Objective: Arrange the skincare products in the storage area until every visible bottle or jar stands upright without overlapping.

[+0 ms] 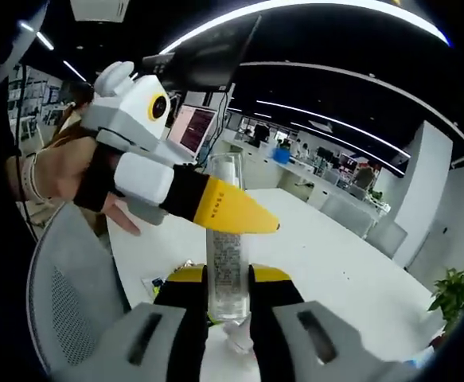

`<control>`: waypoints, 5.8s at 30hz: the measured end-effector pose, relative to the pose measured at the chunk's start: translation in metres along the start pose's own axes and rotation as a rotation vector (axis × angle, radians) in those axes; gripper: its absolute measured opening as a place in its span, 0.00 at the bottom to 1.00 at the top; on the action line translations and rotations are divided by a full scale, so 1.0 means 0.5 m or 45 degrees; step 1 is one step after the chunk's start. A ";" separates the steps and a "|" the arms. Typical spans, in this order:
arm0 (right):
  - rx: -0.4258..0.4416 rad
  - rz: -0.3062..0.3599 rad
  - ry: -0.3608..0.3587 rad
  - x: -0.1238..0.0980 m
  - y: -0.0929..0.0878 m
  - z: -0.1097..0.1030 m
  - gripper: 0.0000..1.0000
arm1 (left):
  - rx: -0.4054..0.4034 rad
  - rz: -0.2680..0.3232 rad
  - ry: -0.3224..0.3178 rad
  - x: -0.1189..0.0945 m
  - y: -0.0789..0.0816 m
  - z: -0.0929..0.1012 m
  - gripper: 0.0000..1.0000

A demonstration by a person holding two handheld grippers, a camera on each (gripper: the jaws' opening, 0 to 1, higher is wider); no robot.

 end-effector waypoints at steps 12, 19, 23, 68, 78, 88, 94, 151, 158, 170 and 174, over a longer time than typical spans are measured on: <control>0.007 0.012 0.013 0.002 0.002 -0.010 0.19 | -0.079 0.005 -0.036 -0.006 0.000 0.003 0.19; 0.050 0.059 0.062 -0.002 0.005 -0.021 0.20 | -0.079 -0.027 -0.096 -0.013 0.002 0.002 0.18; 0.046 0.071 0.141 -0.008 0.005 -0.029 0.24 | 0.020 -0.067 -0.222 -0.023 -0.001 0.018 0.18; 0.428 0.082 0.495 -0.018 -0.028 -0.090 0.18 | 0.239 -0.124 -0.544 -0.033 -0.016 0.045 0.35; 0.350 0.040 0.251 -0.002 -0.051 -0.048 0.18 | 0.134 -0.105 -0.305 -0.014 -0.036 0.012 0.37; 0.301 0.043 0.091 0.010 -0.050 -0.032 0.18 | 0.006 -0.032 -0.145 -0.014 -0.048 0.003 0.32; 0.225 0.014 0.036 0.018 -0.056 -0.032 0.18 | -0.021 -0.041 -0.075 -0.014 -0.068 0.000 0.30; 0.233 -0.019 -0.052 0.012 -0.074 -0.028 0.21 | -0.049 0.017 0.098 -0.016 -0.065 -0.048 0.16; 0.268 -0.008 -0.085 -0.012 -0.071 -0.003 0.17 | 0.050 -0.066 0.116 -0.024 -0.084 -0.073 0.17; 0.421 0.157 -0.037 -0.032 -0.005 0.012 0.19 | 0.236 -0.245 0.012 -0.007 -0.146 -0.037 0.17; 0.438 0.170 -0.020 -0.028 0.000 0.012 0.21 | 0.282 -0.261 -0.055 -0.003 -0.153 -0.017 0.17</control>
Point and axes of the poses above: the point that each gripper's makers call its tool centre point, and the gripper's own axes: x roughly forward along the fingers, z roughly to its right, y roughly out of its top, the point moved 3 cm from there along -x, roughly backward along the fingers, and after that the axes turned 2 degrees about -y, right-handed, at the moved point
